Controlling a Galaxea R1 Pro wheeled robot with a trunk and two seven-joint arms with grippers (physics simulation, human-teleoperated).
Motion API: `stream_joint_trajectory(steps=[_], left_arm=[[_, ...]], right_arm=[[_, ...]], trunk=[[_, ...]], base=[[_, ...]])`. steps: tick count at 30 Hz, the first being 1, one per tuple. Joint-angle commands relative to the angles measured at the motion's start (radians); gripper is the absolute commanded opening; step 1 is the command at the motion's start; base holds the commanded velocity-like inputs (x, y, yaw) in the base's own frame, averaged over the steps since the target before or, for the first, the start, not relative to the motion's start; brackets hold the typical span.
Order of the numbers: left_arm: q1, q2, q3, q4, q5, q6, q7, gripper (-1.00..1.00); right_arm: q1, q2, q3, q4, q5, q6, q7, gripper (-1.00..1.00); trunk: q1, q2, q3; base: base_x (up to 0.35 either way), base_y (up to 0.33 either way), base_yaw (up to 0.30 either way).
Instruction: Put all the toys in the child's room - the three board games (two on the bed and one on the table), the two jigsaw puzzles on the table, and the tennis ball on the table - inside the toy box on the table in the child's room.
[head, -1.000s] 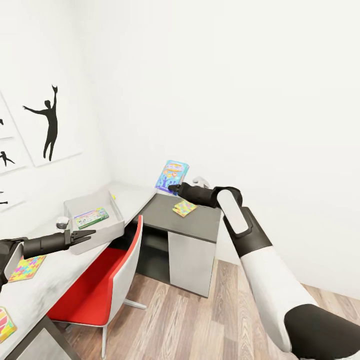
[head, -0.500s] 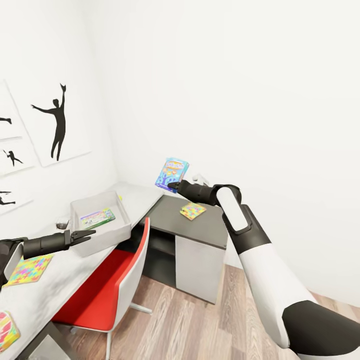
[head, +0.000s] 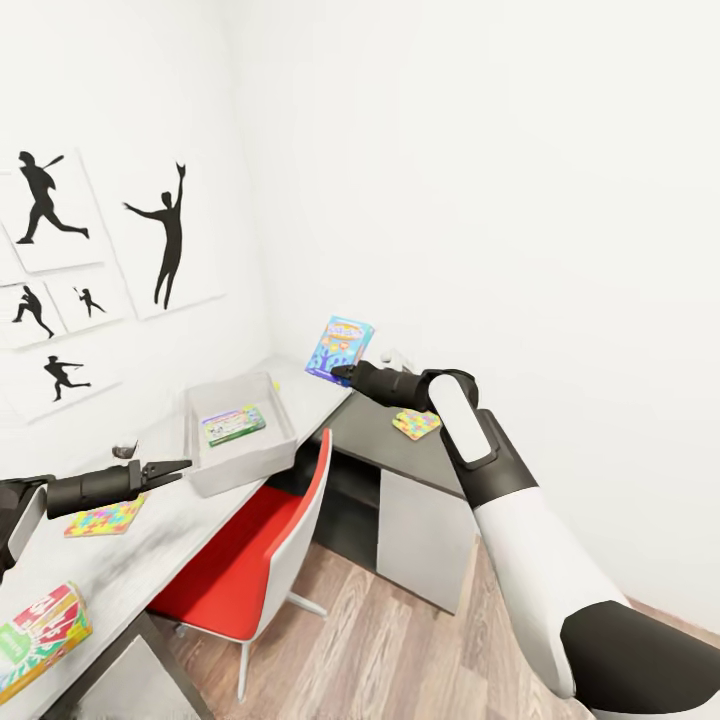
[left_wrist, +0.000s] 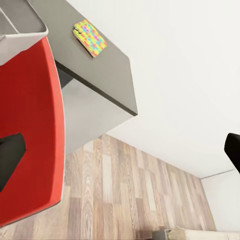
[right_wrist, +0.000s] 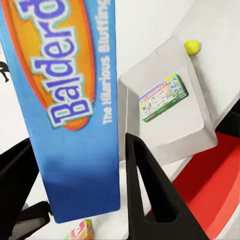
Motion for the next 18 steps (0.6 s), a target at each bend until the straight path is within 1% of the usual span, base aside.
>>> stream_joint_trajectory(steps=[1, 6, 10, 14, 18], left_arm=[[-0.001, 0.0, 0.0, 0.0, 0.002, 0.01, -0.001, 1.0], [-0.001, 0.001, 0.0, 0.0, 0.002, 0.012, 0.0, 1.0], [-0.001, 0.0, 0.0, 0.0, 0.002, 0.014, 0.002, 1.0], [-0.001, 0.0, 0.0, 0.001, 0.002, 0.014, 0.004, 1.0], [-0.001, -0.005, 0.0, 0.001, 0.001, 0.013, 0.006, 1.0]], right_arm=[[-0.001, 0.0, 0.0, -0.001, -0.014, 0.002, -0.011, -1.0], [-0.001, 0.0, 0.003, 0.0, -0.015, 0.009, -0.011, -1.0], [-0.001, 0.0, 0.002, -0.001, -0.017, 0.02, -0.008, -1.0], [-0.001, 0.0, 0.003, -0.001, -0.018, 0.045, -0.007, -1.0], [-0.001, 0.0, 0.005, 0.0, -0.018, 0.072, -0.005, -1.0]], trunk=[[0.001, -0.002, -0.003], [0.001, -0.002, -0.009], [0.001, -0.002, -0.014], [0.001, -0.002, -0.019], [0.001, -0.002, -0.024]], base=[[0.0, 0.0, 0.237], [0.004, 0.0, 0.226], [0.08, 0.0, 0.218], [0.189, 0.0, 0.202], [0.271, 0.0, 0.193]])
